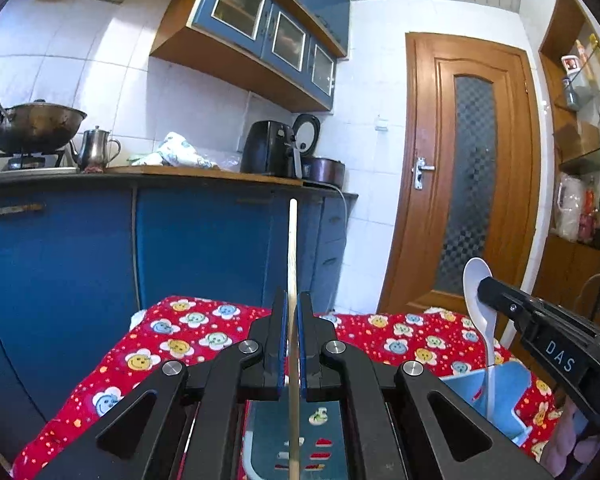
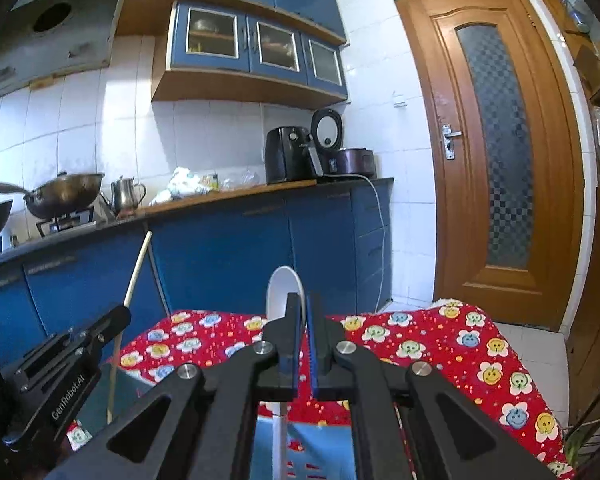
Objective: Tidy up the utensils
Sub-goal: 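Lower the white spoon into the blue holder and open the right tool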
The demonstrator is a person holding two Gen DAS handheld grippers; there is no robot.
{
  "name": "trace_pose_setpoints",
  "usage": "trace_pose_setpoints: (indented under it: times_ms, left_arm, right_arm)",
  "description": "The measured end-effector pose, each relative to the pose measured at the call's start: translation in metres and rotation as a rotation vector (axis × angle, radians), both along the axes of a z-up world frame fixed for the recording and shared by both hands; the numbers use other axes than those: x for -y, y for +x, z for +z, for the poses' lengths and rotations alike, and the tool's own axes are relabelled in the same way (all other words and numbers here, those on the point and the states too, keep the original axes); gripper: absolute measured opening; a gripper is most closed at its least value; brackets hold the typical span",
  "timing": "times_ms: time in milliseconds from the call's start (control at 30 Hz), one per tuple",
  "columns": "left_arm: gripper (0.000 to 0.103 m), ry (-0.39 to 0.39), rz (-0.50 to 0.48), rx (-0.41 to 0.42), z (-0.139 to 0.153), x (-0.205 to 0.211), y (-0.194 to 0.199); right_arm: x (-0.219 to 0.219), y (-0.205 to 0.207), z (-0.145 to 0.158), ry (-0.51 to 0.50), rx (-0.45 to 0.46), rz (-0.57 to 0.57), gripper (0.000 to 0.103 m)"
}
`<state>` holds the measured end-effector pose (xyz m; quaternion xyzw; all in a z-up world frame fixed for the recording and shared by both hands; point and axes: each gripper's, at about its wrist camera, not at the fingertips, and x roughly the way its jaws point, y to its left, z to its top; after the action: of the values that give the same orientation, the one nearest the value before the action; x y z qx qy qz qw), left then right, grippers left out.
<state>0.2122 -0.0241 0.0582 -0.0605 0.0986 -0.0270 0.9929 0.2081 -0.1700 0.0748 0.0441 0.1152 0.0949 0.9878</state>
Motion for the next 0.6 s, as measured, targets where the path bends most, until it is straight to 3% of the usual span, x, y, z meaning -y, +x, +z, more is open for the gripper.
trace_pose_setpoints:
  times_ms: [600]
  left_arm:
    - [0.004, -0.056, -0.029, -0.066, -0.001, -0.01, -0.022]
  right_arm:
    - [0.005, -0.02, -0.006, 0.02, -0.13, 0.083, 0.009]
